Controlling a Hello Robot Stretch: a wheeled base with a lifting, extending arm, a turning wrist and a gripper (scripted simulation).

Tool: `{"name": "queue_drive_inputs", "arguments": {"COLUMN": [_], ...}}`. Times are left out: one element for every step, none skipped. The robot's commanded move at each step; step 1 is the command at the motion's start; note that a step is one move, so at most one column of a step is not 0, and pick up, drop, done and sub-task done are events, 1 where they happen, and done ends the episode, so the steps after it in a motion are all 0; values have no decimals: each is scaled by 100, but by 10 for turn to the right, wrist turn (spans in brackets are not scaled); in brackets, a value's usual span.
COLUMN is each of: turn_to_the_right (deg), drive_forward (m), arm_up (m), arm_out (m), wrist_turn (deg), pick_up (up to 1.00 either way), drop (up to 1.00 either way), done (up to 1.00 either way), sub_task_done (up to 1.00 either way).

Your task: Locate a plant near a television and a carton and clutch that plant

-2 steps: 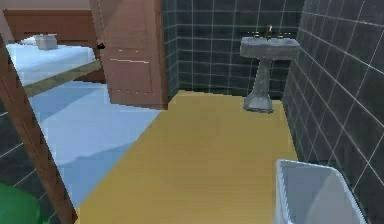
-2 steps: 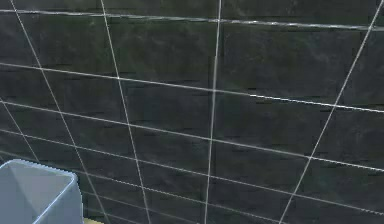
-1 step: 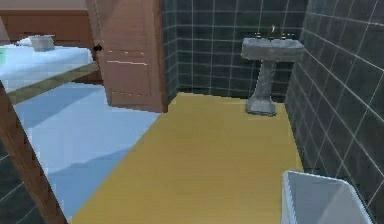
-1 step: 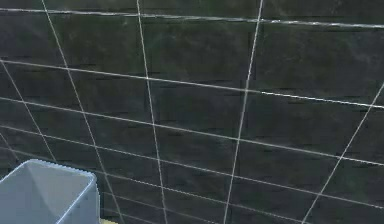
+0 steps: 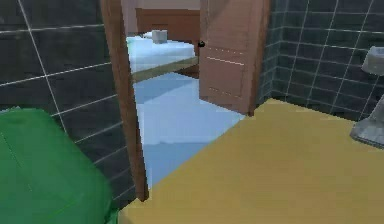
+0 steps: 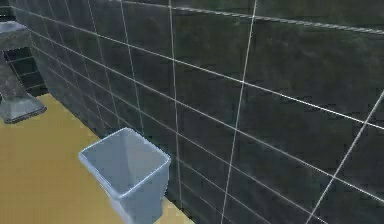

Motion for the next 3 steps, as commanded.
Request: {"name": "queue_drive_inputs", "arguments": {"turn_to_the_right": [0, 0, -450], "drive_forward": [45, 85, 0], "arm_up": [0, 0, 0], "arm_out": [0, 0, 0], "wrist_turn": [0, 0, 0], "pick_up": [0, 0, 0], "drop": [0, 0, 0], "done": [0, 0, 0], "sub_task_done": [0, 0, 0]}}
